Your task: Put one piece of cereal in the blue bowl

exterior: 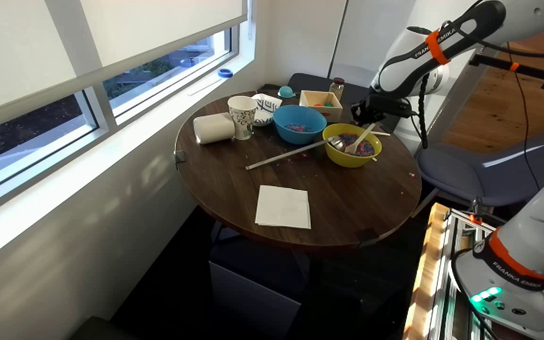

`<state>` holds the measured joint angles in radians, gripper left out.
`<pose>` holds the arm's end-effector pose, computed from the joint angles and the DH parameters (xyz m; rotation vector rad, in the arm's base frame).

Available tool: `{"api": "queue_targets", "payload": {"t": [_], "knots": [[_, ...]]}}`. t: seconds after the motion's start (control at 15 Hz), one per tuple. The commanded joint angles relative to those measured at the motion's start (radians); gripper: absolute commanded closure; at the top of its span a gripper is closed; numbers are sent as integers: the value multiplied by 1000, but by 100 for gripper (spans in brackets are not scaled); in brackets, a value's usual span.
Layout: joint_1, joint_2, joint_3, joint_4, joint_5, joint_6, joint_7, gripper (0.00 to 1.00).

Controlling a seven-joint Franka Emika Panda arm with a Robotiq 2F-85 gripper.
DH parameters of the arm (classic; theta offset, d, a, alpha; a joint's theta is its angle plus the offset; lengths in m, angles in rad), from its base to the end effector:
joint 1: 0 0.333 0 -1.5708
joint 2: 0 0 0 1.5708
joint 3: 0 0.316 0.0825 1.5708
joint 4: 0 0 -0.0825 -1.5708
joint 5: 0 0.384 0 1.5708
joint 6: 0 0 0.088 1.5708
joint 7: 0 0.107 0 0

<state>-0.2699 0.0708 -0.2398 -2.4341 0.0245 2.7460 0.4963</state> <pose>0.4449 -0.2501 0.3008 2.7126 -1.5259 0.3804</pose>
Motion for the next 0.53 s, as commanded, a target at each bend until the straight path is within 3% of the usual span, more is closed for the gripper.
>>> {"api": "queue_targets", "payload": {"t": [0.0,0.47], "knots": [[27,-12,-15,0,-22,0,25,99],[77,-138,44,22,-20,35,78,100]]}}
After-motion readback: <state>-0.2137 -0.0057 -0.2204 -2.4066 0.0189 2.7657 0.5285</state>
